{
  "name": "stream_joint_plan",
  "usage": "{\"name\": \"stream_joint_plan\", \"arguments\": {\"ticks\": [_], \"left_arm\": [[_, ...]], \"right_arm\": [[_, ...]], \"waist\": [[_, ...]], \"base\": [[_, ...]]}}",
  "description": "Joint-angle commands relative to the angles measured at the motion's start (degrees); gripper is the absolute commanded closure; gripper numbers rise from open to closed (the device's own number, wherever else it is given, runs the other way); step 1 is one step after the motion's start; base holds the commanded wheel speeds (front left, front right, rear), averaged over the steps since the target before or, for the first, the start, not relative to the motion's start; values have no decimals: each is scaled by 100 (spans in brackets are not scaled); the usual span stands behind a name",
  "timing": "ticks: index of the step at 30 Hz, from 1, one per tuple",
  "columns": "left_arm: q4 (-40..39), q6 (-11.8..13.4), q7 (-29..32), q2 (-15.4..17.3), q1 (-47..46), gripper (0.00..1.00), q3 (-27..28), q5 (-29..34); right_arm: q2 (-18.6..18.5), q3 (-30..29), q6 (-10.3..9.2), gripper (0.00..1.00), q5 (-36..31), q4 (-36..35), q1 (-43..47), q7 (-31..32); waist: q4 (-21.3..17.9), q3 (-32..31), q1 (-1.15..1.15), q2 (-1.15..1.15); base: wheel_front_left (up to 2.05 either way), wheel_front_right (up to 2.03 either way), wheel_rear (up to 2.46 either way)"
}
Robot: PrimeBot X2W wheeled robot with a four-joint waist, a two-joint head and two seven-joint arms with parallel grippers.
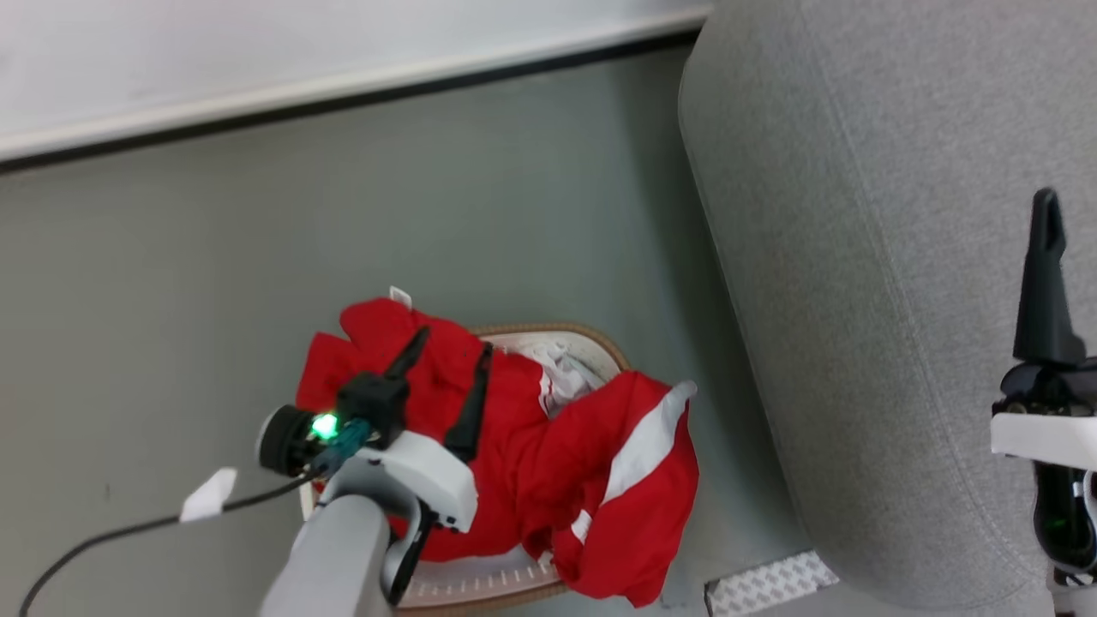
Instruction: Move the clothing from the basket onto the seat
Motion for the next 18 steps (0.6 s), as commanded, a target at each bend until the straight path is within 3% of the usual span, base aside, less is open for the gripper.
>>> {"name": "stream_joint_plan", "arguments": {"ticks": [1,9,18], "left_arm": [[126,-43,-4,30,-137,0,-53,-20],[1779,-265,122,35,-1011,0,-717,-372],[3055,-379,677,31,-1746,0,-1236,-609]], "right_arm": [[29,-40,-12,0,27,-45,-97,2],[234,87,-12,0,4,-156,-494,2],[426,87,-12,0,74,-332,-783,2]], "waist": [[-85,305,-2,0],[-450,934,-2,0],[-908,1577,-2,0]], "base": [[0,0,0],[0,0,0],[0,0,0]]}}
